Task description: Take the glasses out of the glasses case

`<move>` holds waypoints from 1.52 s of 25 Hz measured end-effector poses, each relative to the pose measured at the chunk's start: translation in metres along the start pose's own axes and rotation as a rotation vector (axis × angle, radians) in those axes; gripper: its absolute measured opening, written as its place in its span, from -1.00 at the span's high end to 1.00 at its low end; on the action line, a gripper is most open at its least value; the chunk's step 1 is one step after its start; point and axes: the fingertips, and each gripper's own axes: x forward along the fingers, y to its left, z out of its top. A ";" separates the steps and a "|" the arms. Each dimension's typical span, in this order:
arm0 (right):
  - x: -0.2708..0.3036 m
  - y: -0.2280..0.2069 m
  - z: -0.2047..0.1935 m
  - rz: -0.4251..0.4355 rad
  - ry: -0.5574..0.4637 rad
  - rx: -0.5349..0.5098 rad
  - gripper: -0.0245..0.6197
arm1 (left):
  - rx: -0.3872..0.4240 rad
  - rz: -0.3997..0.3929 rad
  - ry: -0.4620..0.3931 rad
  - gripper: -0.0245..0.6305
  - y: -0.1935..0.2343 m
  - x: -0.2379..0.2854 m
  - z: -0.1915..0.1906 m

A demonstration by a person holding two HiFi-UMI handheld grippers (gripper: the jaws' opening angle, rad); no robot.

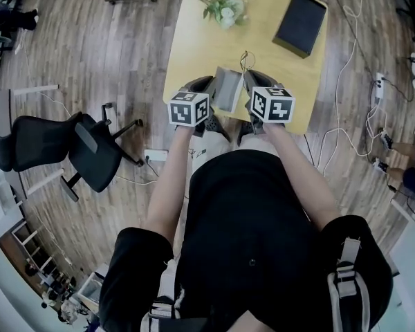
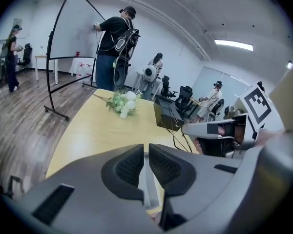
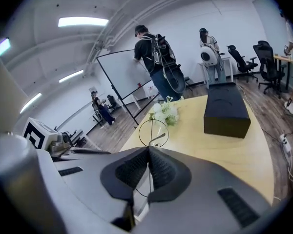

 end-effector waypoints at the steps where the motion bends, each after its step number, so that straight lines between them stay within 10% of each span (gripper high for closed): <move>1: -0.004 0.001 0.007 0.009 -0.011 -0.017 0.85 | 0.004 0.000 -0.019 0.78 -0.004 -0.002 0.006; 22: -0.110 0.051 0.132 0.208 -0.319 -0.327 0.85 | 0.126 -0.009 -0.384 0.84 -0.072 -0.082 0.124; 38: -0.132 0.048 0.129 0.206 -0.359 -0.374 0.85 | 0.156 -0.023 -0.393 0.84 -0.091 -0.088 0.129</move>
